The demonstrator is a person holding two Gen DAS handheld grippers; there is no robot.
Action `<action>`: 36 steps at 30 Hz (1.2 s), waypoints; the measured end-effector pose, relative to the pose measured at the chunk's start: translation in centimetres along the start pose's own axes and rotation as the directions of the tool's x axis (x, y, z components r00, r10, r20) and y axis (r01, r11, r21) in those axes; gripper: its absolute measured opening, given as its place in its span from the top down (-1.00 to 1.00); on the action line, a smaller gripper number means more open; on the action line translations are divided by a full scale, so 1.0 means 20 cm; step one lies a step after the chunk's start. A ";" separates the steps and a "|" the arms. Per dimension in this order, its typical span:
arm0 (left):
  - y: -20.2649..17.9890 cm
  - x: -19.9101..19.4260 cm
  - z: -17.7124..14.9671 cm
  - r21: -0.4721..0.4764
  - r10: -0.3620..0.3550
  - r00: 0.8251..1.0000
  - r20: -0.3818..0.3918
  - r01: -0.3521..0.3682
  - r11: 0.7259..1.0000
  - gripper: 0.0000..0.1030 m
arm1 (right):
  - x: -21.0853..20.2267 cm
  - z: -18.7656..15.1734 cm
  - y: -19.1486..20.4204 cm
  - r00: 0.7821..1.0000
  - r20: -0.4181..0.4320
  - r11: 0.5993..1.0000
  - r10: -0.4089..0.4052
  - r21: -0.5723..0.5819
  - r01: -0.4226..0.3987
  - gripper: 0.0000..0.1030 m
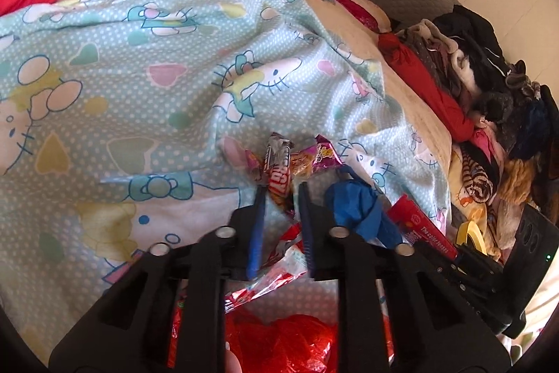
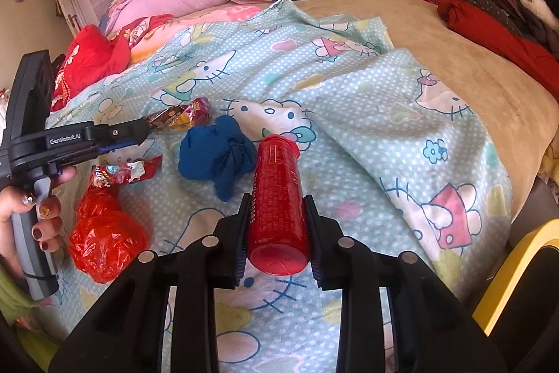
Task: Collect trash
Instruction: 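Grasp the brown chocolate bar wrapper with the left tool while the right tool grasps the red tube, then carry the chocolate wrapper with the left tool while the right tool carries the red tube to the bin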
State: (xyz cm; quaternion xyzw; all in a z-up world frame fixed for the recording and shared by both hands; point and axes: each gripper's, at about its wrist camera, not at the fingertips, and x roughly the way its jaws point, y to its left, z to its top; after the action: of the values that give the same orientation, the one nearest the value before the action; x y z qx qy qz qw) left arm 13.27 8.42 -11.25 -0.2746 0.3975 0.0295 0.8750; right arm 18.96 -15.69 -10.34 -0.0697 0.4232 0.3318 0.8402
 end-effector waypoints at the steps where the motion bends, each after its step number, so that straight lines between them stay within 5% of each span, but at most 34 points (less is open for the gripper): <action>1: -0.01 0.00 0.00 0.005 -0.001 1.000 0.000 0.001 1.000 0.89 | -0.01 0.00 0.00 1.000 0.005 1.000 -0.003 0.001 0.003 0.47; 19: -0.33 -0.22 0.01 0.150 -0.093 0.990 0.101 0.078 0.986 0.97 | -0.30 0.02 -0.07 0.985 0.164 0.995 0.047 0.084 -0.061 0.47; 36: -0.63 -0.33 -0.10 0.287 -0.166 0.980 0.108 0.129 0.949 0.97 | -0.63 -0.05 -0.24 0.954 0.297 0.983 -0.034 0.181 -0.021 0.47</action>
State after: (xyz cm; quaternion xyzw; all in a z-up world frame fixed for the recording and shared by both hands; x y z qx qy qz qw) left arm 10.84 -2.17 -1.92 -0.1752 0.3178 -0.0744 0.9289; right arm 15.94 -26.09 -2.15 0.0571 0.3196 0.2955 0.8985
